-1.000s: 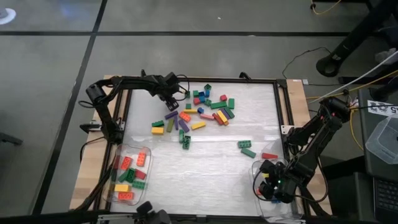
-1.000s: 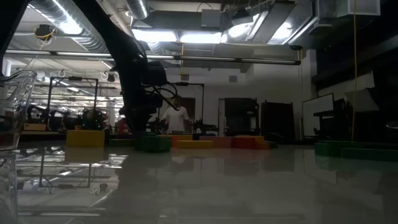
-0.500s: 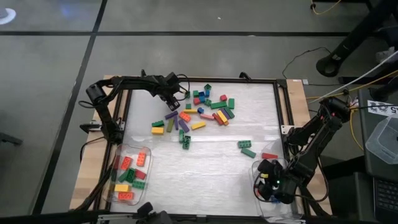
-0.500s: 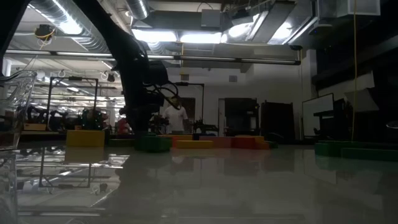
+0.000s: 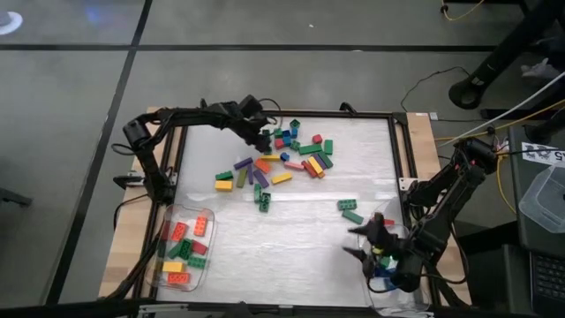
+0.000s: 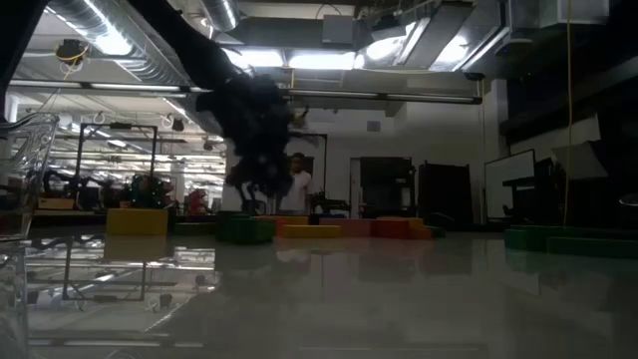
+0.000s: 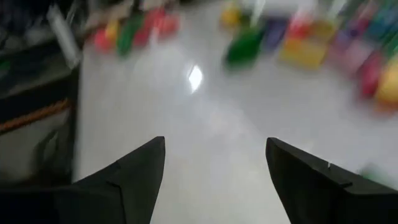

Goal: Sort blocks by size
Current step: Put the small green game piece into the right transparent bin

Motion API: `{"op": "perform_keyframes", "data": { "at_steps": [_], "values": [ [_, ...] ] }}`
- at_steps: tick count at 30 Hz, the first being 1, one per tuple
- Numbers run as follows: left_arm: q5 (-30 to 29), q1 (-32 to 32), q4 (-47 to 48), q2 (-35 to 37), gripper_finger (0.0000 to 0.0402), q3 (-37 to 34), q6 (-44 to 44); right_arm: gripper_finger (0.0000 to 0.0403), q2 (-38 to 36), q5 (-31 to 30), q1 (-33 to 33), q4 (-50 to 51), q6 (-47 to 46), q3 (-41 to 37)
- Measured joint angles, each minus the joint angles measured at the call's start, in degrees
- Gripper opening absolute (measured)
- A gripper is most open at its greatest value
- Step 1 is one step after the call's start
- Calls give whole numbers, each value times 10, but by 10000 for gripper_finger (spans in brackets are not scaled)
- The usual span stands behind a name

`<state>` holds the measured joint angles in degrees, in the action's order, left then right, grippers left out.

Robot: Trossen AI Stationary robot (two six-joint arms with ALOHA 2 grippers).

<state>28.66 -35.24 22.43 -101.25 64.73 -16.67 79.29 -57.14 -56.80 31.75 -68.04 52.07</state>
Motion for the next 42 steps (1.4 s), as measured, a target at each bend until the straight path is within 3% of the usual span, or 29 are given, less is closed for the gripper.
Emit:
{"op": "perform_keyframes", "data": {
  "at_steps": [2,6,16,22,25,29,42],
  "values": [
    [46,23,-47,0,139,0,-34,276,0,-71,13,0,49,0],
    [63,85,-164,0,139,1,-88,276,0,-153,60,0,154,0],
    [16,240,-469,0,139,1,-161,276,0,-169,205,-24,308,0],
    [-24,284,-518,0,139,1,-192,275,2,-167,221,-142,491,0],
    [-41,297,-523,0,139,1,-192,275,2,-136,220,-209,570,0],
    [-45,310,-550,0,139,1,-194,275,3,-90,220,-276,631,0],
    [-51,349,-580,0,139,0,-209,275,42,-101,220,-463,823,0]
  ]
}}
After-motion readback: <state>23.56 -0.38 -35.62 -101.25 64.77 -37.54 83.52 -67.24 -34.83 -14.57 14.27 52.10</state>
